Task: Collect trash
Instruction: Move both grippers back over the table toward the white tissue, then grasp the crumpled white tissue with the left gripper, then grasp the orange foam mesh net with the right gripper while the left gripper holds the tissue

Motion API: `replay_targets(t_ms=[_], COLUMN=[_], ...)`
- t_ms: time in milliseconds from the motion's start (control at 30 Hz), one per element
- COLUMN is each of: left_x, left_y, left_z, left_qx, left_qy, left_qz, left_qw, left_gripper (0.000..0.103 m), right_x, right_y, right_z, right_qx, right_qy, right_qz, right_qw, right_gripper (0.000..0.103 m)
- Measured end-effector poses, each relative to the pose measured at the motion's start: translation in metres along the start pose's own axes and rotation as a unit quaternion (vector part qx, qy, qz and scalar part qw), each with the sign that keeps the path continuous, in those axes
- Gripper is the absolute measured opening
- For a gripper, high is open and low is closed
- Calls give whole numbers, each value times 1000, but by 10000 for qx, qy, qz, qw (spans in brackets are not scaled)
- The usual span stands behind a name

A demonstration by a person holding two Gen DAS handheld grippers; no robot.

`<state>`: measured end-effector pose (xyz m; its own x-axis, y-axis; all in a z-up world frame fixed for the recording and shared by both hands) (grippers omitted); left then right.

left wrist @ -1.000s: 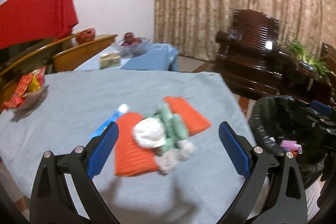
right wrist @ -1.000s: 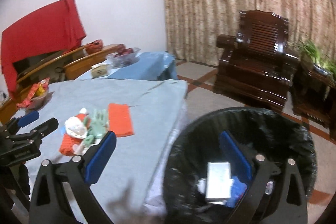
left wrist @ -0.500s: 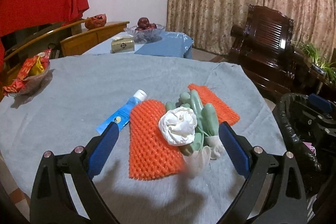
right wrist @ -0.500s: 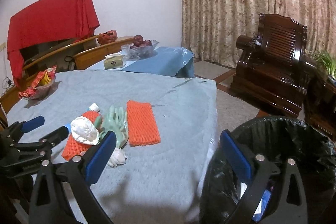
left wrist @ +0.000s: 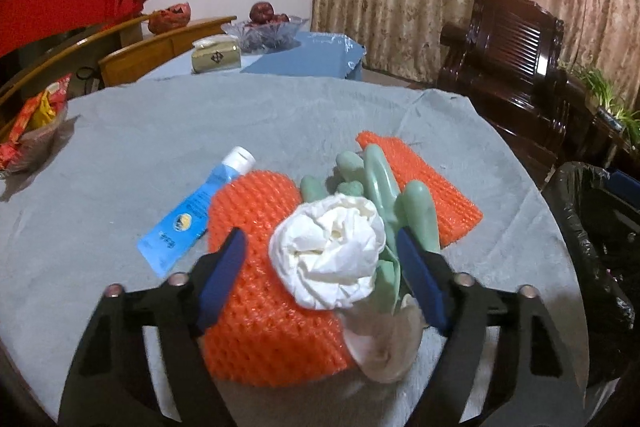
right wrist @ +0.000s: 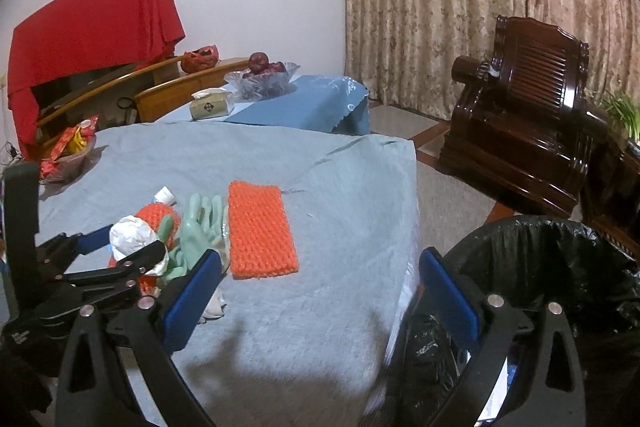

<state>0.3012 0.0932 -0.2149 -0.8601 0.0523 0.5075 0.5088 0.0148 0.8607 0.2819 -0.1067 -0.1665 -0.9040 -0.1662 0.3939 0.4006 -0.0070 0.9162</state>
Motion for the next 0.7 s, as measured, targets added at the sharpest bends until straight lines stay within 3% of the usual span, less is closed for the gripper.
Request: replay_targets(t_ms=[100,167,433,700], left_x=[-2,1,32,51], left_y=[-1,0,13,8], left_z=[1,2,22,65], left_qx=[47,86,252,276], left_qy=[-17,-41,66,469], left_qz=[-9,-36,-276,-269], left_qw=[10000,9999,9993,9982], left_gripper=[48,45,44,44], right_x=[-2,-3,-7,-19], right_y=[-1,-2,0,-2], right_z=[-1,1,23,69], right_qx=[-11,-27,3,141], right_qy=[7,24,232,644], right_qz=[23,41,22,75], right_qw=[10000,10000,9997,9978], right_gripper=[97,97,97,97])
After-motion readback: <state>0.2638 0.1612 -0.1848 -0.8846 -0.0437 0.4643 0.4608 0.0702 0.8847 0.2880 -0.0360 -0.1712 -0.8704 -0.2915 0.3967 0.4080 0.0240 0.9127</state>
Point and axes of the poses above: each gripper's, at about its wrist camera, not at the fingertips, and x roughly against the way its jaws point, z to its left, y to its top, the point moved 9 cm from there along -x, roughly the way its jaws point, and after that the axes turned 10 degrees about -z, right-handed, at the moved point
